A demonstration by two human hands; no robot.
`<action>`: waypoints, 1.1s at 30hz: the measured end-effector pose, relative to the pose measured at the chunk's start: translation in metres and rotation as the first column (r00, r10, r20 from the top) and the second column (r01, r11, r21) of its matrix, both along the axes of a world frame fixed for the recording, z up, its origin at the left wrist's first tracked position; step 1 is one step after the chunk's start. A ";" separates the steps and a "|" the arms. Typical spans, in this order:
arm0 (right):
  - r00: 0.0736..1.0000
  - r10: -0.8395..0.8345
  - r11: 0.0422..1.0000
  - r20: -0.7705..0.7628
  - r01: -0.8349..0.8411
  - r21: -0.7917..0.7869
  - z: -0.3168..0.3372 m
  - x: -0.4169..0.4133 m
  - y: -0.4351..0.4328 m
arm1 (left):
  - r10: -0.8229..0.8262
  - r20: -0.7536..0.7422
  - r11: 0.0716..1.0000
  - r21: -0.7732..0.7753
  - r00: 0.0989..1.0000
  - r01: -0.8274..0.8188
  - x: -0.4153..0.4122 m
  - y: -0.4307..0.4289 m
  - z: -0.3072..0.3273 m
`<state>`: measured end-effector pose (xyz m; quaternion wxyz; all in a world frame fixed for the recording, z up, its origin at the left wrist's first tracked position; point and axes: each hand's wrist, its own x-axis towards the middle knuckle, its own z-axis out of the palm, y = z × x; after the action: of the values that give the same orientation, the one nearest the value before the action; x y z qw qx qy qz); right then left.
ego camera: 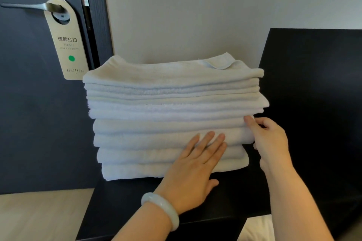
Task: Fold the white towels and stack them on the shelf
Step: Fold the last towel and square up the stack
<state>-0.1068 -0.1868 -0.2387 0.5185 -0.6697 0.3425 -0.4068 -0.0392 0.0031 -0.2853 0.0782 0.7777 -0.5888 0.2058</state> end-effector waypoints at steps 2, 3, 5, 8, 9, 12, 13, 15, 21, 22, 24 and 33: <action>0.999 0.034 0.999 -0.018 -0.034 0.017 0.004 -0.002 -0.003 | 0.002 -0.013 1.000 0.009 1.000 -0.002 0.000 -0.001 -0.002; 0.998 0.051 0.998 -0.022 -0.050 0.028 0.007 -0.003 -0.005 | 0.000 -0.027 1.000 0.014 1.000 0.001 0.000 -0.001 -0.002; 0.998 0.064 0.997 -0.003 -0.064 0.032 0.016 -0.008 -0.008 | -0.002 -0.061 1.000 0.023 0.998 0.003 0.000 -0.002 0.000; 0.998 0.033 0.999 0.062 -0.034 0.024 0.031 -0.012 -0.013 | -0.005 -0.097 1.000 0.006 0.995 0.006 -0.001 -0.003 0.002; 0.997 0.029 0.999 0.069 -0.031 0.037 0.030 -0.013 -0.014 | -0.003 -0.099 1.000 -0.003 0.995 0.003 -0.001 -0.004 0.002; 0.997 0.054 0.988 0.047 -0.060 0.145 0.005 -0.016 -0.011 | 0.006 -0.090 1.000 -0.007 0.996 -0.007 -0.003 -0.005 0.001; 0.997 0.061 0.984 0.042 -0.067 0.165 -0.005 -0.016 -0.010 | 0.009 -0.089 1.000 -0.003 0.996 -0.009 -0.004 -0.006 0.001; 0.999 0.042 0.986 0.021 -0.045 0.158 -0.015 -0.014 -0.010 | 0.011 -0.088 1.000 0.006 0.996 -0.010 -0.007 -0.006 0.002; 0.964 0.244 0.935 -0.102 -0.205 0.291 -0.006 -0.009 -0.008 | 0.043 -0.090 0.999 -0.008 0.995 -0.044 -0.017 0.000 0.005; 0.965 0.239 0.938 -0.105 -0.201 0.282 -0.002 -0.007 -0.007 | 0.050 -0.084 0.999 -0.005 0.995 -0.051 -0.019 0.002 0.004; 0.973 0.226 0.931 -0.051 -0.200 0.305 0.009 -0.003 -0.008 | 0.080 -0.061 0.997 0.007 0.995 -0.080 -0.020 0.010 0.001; 0.891 0.296 0.833 0.344 -0.417 0.363 0.000 0.004 -0.026 | 0.195 -0.126 0.976 0.119 0.973 -0.181 -0.017 0.041 -0.022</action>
<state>-0.1024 -0.2127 -0.2385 0.7618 -0.5289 0.2160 -0.3054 -0.0559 0.0445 -0.3069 0.0570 0.8453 -0.5159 0.1269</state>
